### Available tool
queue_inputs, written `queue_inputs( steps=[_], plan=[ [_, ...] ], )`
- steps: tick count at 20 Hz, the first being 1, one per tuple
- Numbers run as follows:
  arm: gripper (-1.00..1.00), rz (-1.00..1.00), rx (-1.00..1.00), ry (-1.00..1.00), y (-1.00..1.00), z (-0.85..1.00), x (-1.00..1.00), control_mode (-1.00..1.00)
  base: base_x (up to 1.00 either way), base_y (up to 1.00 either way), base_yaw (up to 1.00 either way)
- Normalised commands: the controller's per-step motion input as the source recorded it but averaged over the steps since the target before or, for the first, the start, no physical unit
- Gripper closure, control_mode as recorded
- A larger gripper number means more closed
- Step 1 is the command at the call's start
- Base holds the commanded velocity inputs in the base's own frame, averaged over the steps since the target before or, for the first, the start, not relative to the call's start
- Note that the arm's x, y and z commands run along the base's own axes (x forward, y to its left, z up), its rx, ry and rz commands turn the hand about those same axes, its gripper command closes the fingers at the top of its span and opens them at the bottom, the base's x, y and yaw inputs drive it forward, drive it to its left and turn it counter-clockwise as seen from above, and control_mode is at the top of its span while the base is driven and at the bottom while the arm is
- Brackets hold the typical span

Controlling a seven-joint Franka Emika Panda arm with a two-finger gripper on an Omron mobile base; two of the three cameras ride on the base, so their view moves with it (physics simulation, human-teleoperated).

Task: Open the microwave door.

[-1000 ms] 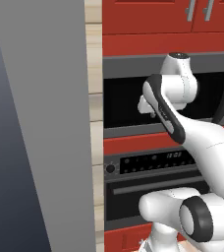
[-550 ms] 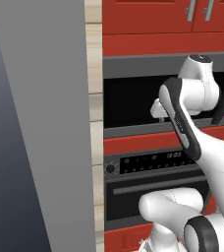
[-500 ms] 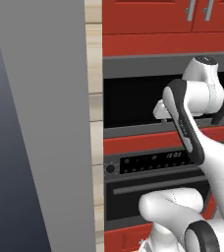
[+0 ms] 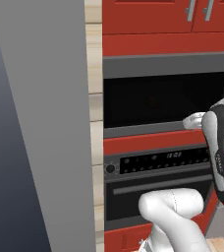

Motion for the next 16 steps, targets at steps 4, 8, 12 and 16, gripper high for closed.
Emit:
queue_inputs(
  steps=[4,8,12,16],
  plan=[
    [-1.00,-0.03,0.00,-0.43,-0.86,0.06,-0.10,-1.00,0.00,0.00,0.00],
    [-1.00,-0.09,0.00,-0.40,-0.99,0.06,-0.06,-1.00,0.00,0.00,0.00],
    [-1.00,-0.11,0.00,-0.41,-0.98,0.07,-0.01,-1.00,0.00,0.00,0.00],
    [-1.00,-0.11,-0.03,-0.37,-0.83,0.05,0.00,-1.00,0.00,0.00,0.00]
  ],
)
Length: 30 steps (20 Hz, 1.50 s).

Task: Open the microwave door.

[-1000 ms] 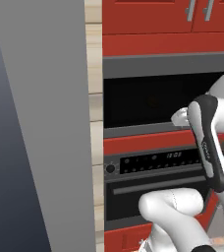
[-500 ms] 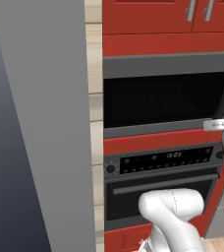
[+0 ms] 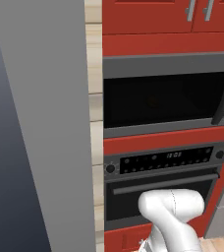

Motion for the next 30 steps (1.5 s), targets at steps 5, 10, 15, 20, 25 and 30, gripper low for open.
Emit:
queue_inputs(
  steps=[5,10,15,20,25,30],
  plan=[
    [-1.00,-0.06,-0.07,-0.24,-0.53,0.09,0.07,-1.00,0.00,0.00,0.00],
    [-1.00,0.00,-0.02,-0.13,-0.15,0.46,0.06,-1.00,0.00,0.00,0.00],
    [-1.00,0.04,0.00,-0.03,-0.03,0.51,0.02,-1.00,0.00,0.00,0.00],
    [-1.00,0.16,0.00,0.00,0.00,0.20,-0.02,-1.00,0.00,0.00,0.00],
    [-1.00,0.14,0.00,0.00,0.00,0.02,0.03,-1.00,0.00,0.00,0.00],
    [-1.00,0.04,0.00,0.08,0.04,0.00,0.44,-1.00,0.00,0.00,0.00]
  ],
)
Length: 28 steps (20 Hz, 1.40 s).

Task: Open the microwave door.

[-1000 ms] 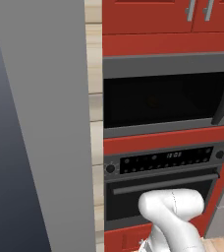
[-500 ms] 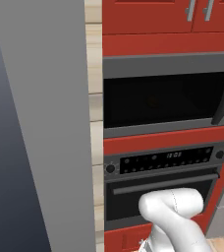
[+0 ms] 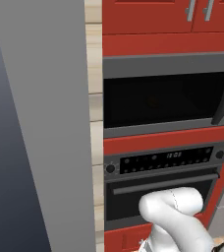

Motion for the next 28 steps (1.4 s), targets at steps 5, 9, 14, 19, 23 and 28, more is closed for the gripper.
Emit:
queue_inputs(
  steps=[5,9,14,19,23,28],
  plan=[
    [-1.00,0.00,0.00,0.08,0.14,0.00,0.57,-1.00,0.00,0.00,0.00],
    [-1.00,0.00,0.00,0.01,0.02,0.00,0.60,-1.00,0.00,0.00,0.00],
    [-1.00,0.00,0.00,0.00,-0.14,0.00,0.51,-1.00,0.00,0.00,0.00],
    [-1.00,0.02,0.00,0.03,-0.14,0.00,0.57,-1.00,0.00,0.00,0.00],
    [-1.00,0.04,0.00,0.05,-0.23,0.00,0.50,-1.00,0.00,0.00,0.00],
    [-1.00,0.02,0.00,0.01,-0.08,-0.06,0.39,-1.00,0.00,0.00,0.00]
  ],
)
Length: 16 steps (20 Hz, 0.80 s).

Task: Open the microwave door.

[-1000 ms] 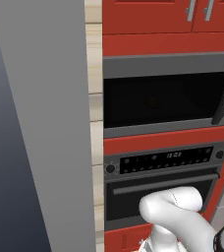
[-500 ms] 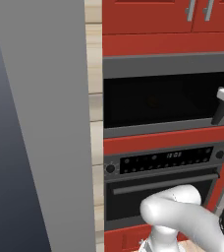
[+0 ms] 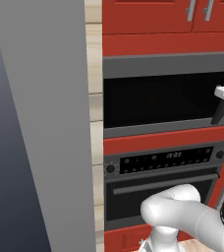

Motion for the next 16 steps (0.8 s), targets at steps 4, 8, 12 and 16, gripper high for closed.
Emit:
queue_inputs(
  steps=[4,8,12,16],
  plan=[
    [1.00,0.00,0.00,0.01,-0.01,0.00,0.01,-1.00,0.00,0.00,0.00],
    [1.00,0.04,0.00,0.17,-0.16,0.00,-0.71,-1.00,0.00,0.00,0.00],
    [1.00,0.08,0.00,0.20,-0.37,0.00,-0.98,-1.00,0.00,0.00,0.00],
    [1.00,0.08,0.00,0.18,-0.28,0.00,-1.00,-1.00,0.00,0.00,0.00]
  ],
)
